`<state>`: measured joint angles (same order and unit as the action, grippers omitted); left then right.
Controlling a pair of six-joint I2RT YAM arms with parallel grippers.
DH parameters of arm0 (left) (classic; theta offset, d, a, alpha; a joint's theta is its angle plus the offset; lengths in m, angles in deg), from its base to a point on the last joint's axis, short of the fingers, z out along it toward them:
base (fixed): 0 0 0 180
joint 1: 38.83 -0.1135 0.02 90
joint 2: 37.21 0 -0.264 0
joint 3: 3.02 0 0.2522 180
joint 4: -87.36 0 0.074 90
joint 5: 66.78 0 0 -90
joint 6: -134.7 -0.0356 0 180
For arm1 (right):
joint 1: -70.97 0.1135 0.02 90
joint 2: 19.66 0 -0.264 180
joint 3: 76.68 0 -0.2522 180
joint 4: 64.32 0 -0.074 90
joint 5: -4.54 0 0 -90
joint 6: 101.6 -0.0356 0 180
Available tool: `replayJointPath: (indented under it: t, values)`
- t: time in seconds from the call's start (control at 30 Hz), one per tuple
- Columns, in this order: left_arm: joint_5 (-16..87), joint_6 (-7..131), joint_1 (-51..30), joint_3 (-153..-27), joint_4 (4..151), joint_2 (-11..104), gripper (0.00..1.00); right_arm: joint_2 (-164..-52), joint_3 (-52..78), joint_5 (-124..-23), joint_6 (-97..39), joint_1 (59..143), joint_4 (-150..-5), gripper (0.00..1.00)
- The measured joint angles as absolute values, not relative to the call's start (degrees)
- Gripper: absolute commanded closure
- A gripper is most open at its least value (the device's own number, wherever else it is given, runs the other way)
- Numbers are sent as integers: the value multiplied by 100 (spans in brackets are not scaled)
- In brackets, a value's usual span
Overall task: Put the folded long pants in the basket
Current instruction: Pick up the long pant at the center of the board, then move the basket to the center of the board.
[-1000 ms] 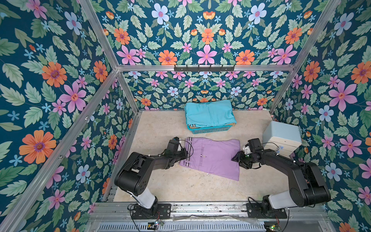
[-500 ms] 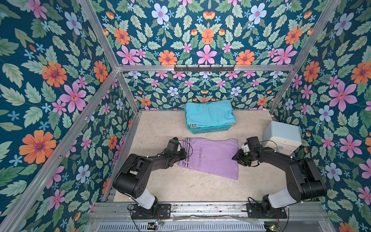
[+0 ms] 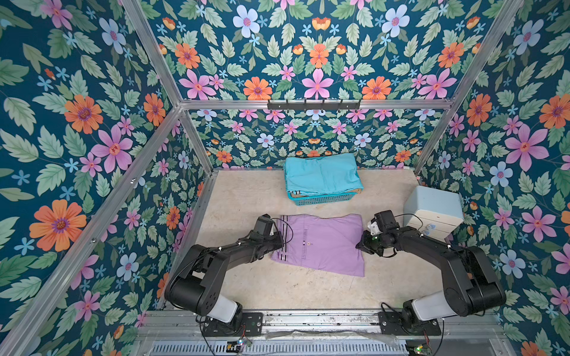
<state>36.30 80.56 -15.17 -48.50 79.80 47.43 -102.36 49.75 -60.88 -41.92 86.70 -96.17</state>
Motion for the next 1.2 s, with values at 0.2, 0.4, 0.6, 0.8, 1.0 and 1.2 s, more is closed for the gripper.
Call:
replayJointPath:
  t: [0.2, 0.4, 0.6, 0.8, 1.0, 1.2]
  values:
    - [3700, 8230, -1515, -4785, 7300, 3987, 100, -9491, 4820, -6044, -4195, 8738, -10194, 100]
    - [3781, 8333, -1510, -4901, 6834, 3493, 100, -9073, 4562, -6049, -4164, 8740, -10714, 100]
    - [3848, 8368, -1491, -5200, 6275, 2805, 100, -8677, 4144, -6084, -4087, 8740, -11278, 100]
    - [3770, 8351, -1489, -6168, 5595, 2429, 100, -8570, 3060, -6278, -4061, 8738, -11879, 100]
    - [3361, 8176, -1491, -8024, 5304, 3537, 100, -9698, 947, -6711, -3889, 8648, -12404, 100]
    - [2957, 7892, -1513, -10148, 5363, 5463, 100, -11705, -1735, -7035, -3814, 8292, -12876, 100]
